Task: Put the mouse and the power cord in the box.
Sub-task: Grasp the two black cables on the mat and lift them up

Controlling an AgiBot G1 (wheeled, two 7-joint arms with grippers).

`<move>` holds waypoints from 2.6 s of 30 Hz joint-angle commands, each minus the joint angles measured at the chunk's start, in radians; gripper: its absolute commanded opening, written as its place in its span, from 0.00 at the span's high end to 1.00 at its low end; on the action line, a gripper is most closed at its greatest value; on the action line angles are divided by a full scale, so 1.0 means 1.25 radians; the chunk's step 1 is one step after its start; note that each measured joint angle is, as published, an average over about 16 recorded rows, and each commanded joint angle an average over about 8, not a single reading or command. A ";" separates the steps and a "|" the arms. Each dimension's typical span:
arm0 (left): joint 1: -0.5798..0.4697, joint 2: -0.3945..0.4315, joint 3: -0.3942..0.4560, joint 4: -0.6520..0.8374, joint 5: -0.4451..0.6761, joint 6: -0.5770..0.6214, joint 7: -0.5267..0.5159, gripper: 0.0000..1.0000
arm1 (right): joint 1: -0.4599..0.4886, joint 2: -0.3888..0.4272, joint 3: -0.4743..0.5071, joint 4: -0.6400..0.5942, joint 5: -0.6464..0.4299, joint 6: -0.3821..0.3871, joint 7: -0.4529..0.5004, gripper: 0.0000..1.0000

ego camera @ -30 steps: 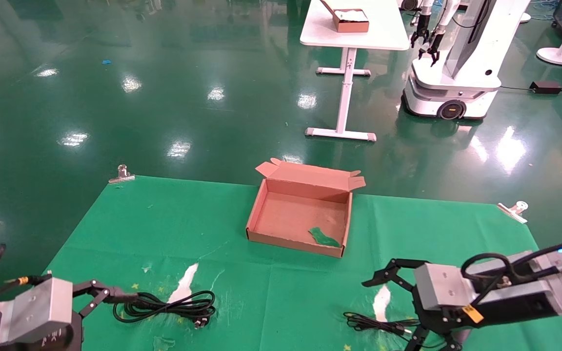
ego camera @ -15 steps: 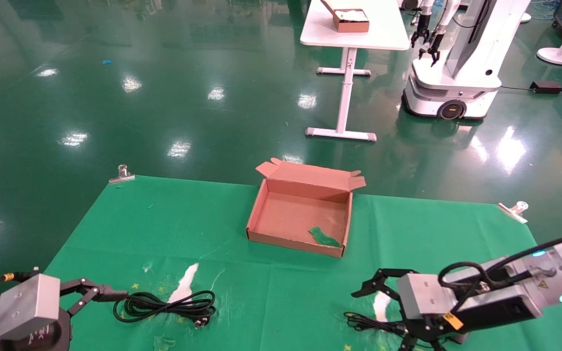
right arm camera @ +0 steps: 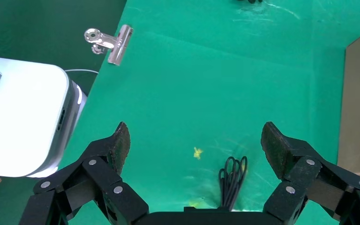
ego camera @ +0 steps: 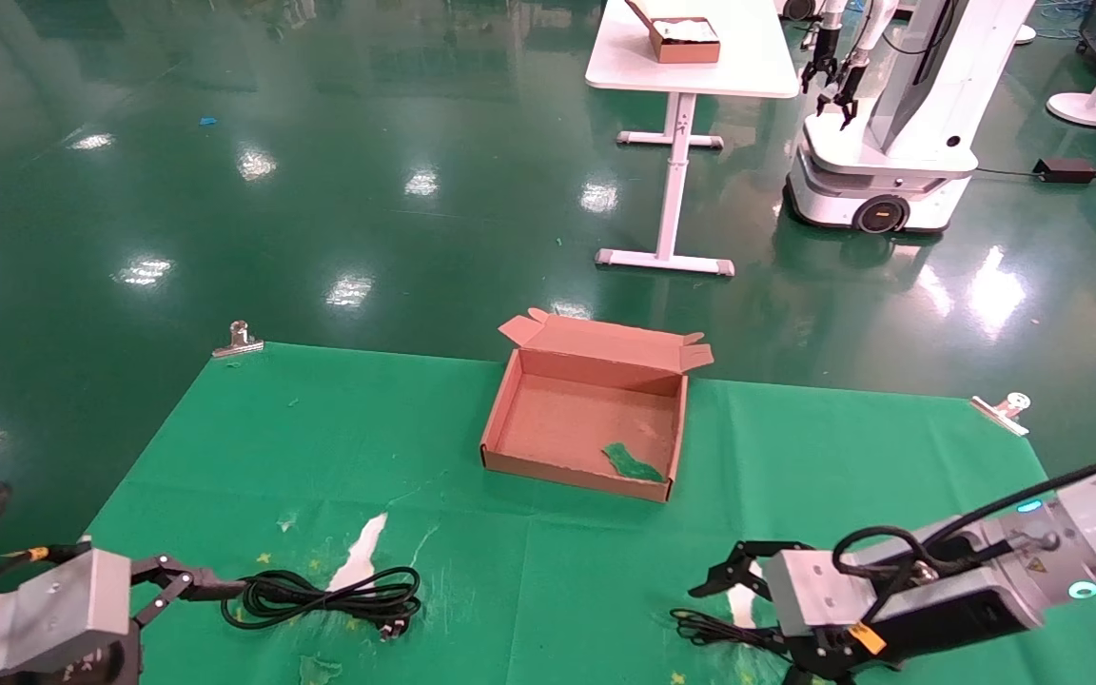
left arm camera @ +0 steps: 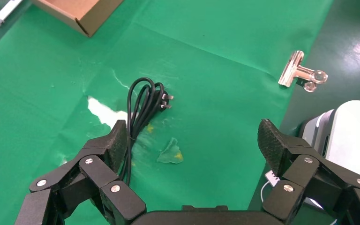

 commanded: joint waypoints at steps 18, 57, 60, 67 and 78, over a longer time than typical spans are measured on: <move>-0.135 0.206 0.062 0.192 0.185 0.141 0.100 0.00 | 0.002 -0.021 -0.018 -0.147 -0.003 0.031 -0.108 0.00; -0.251 0.654 0.123 1.010 0.324 -0.040 0.530 0.00 | -0.038 -0.094 -0.029 -0.226 -0.021 0.254 -0.161 0.00; -0.251 0.659 0.121 1.022 0.322 -0.056 0.537 0.00 | -0.044 -0.090 -0.029 -0.227 -0.021 0.245 -0.156 0.00; -0.257 0.661 0.116 1.038 0.315 -0.056 0.551 0.00 | -0.060 -0.087 -0.030 -0.229 -0.022 0.242 -0.145 0.00; -0.265 0.651 0.120 1.054 0.319 -0.020 0.572 0.02 | -0.059 -0.085 -0.031 -0.228 -0.023 0.257 -0.139 0.47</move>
